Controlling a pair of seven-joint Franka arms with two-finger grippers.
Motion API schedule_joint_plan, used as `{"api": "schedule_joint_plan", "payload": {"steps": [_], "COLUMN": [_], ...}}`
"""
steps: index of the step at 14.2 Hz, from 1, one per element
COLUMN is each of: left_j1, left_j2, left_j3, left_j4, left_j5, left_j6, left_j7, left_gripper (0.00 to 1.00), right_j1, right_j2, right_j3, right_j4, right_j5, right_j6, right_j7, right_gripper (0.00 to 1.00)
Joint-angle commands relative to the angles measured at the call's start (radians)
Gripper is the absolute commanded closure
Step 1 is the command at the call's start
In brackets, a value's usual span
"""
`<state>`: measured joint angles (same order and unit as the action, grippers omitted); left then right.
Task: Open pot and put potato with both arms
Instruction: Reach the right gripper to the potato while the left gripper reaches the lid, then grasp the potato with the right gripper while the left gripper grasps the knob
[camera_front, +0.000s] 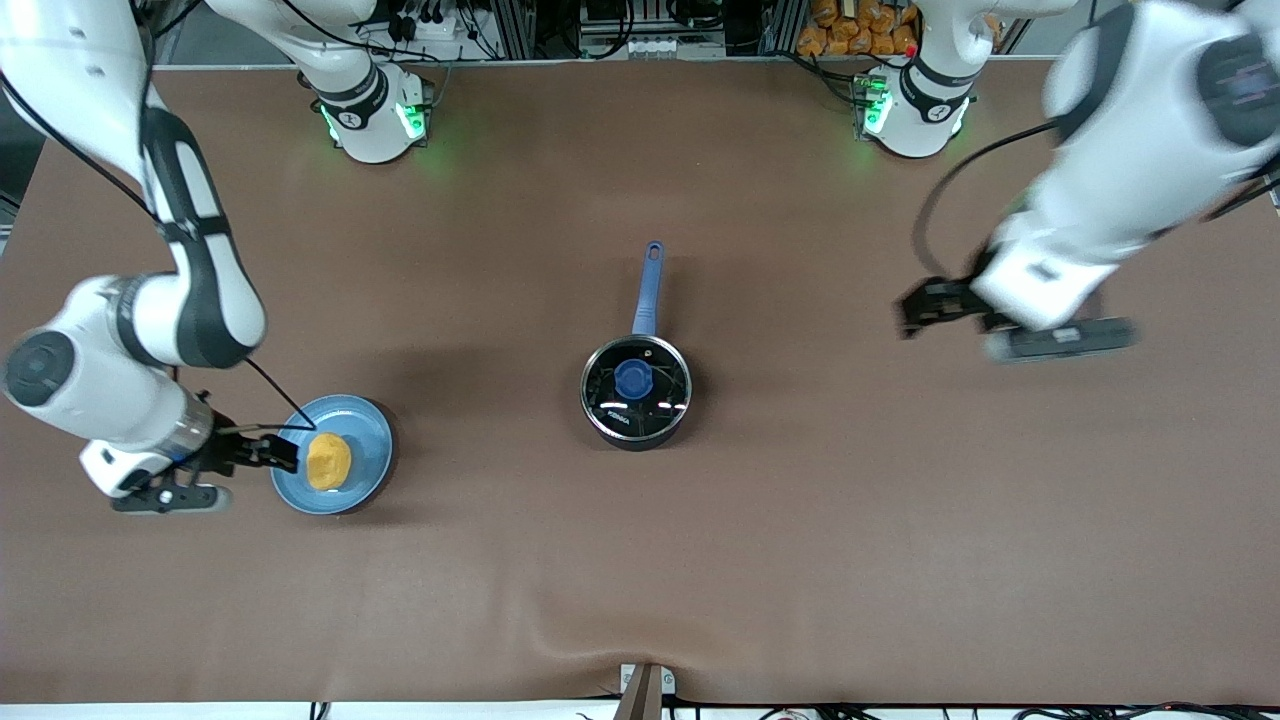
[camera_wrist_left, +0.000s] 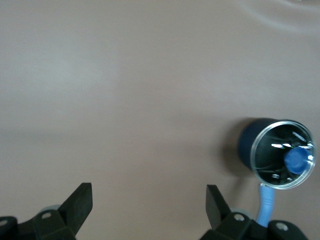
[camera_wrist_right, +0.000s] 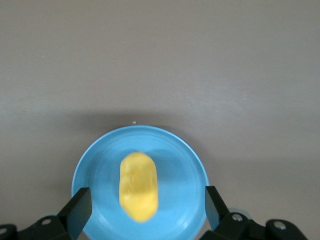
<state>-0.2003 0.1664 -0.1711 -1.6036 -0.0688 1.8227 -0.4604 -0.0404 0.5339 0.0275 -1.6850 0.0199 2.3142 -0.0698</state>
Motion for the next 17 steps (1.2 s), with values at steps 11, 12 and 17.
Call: {"api": "schedule_joint_plan", "payload": {"steps": [11, 12, 17], "left_j1": [-0.422, -0.438, -0.476], "left_j2": [0.392, 0.410, 0.476], "left_j3": [0.016, 0.016, 0.027], "left_j4": [0.201, 0.202, 0.209], "left_j5": [0.127, 0.138, 0.158], "left_j6": [0.254, 0.274, 0.332], "left_j7": [-0.414, -0.425, -0.428], "left_gripper": [0.00, 0.00, 0.00], "right_j1": [0.016, 0.013, 0.010], "right_j2": [0.135, 0.138, 0.150], "right_j3": [0.000, 0.000, -0.001], "right_j4": [-0.012, -0.012, -0.013], "right_j5": [0.064, 0.064, 0.066], "right_j6": [0.062, 0.063, 0.074], "right_j7": [-0.008, -0.008, -0.008], "right_gripper": [0.00, 0.00, 0.04]}}
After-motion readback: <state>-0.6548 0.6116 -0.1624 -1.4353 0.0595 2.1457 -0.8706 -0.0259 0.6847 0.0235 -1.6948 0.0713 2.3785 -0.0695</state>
